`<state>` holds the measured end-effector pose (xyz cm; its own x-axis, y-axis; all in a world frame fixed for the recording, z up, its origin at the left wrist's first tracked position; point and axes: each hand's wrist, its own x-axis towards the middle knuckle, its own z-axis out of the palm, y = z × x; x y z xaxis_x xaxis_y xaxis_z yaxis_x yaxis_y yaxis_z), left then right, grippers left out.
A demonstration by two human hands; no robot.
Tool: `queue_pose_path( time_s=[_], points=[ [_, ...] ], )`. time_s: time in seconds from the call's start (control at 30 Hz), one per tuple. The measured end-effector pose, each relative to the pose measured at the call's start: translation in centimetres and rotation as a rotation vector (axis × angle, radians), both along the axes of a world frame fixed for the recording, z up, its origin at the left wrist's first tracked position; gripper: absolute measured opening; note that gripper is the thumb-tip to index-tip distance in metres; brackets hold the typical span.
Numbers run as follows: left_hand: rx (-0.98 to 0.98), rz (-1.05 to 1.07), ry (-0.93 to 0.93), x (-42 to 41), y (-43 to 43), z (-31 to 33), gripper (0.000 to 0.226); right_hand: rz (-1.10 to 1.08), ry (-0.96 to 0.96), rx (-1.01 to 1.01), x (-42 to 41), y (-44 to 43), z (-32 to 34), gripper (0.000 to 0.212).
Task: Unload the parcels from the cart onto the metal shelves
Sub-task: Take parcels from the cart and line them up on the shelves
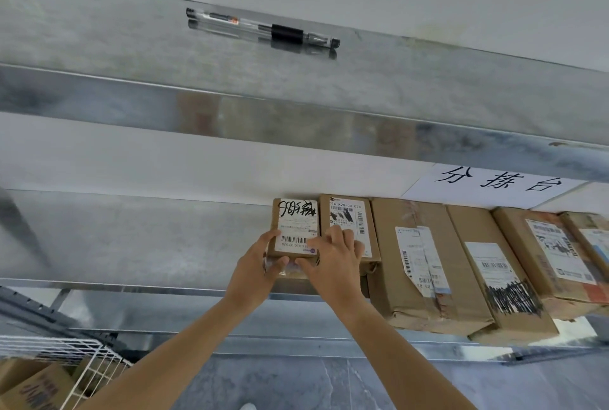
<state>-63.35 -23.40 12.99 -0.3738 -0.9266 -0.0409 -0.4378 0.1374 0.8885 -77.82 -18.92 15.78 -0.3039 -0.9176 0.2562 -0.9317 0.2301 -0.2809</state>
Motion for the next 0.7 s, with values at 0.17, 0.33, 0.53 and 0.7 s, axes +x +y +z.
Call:
queue_pose_path(
  time_s=[0.17, 0.33, 0.53, 0.7],
  points=[
    [-0.004, 0.007, -0.067, 0.0, -1.0, 0.3, 0.050, 0.001, -0.140, 0.159, -1.2, -0.5, 1.4, 0.040],
    [0.030, 0.008, -0.021, -0.5, -2.1, 1.0, 0.048, -0.015, -0.182, 0.174, -1.5, -1.4, 1.6, 0.037],
    [0.035, -0.029, -0.057, -0.6, -2.9, 0.8, 0.051, -0.022, -0.182, 0.190, -1.8, -2.0, 1.5, 0.033],
    [-0.099, -0.166, -0.334, 0.3, -3.6, 1.0, 0.070, -0.042, -0.219, 0.182, -1.5, -2.0, 1.6, 0.033]
  ],
)
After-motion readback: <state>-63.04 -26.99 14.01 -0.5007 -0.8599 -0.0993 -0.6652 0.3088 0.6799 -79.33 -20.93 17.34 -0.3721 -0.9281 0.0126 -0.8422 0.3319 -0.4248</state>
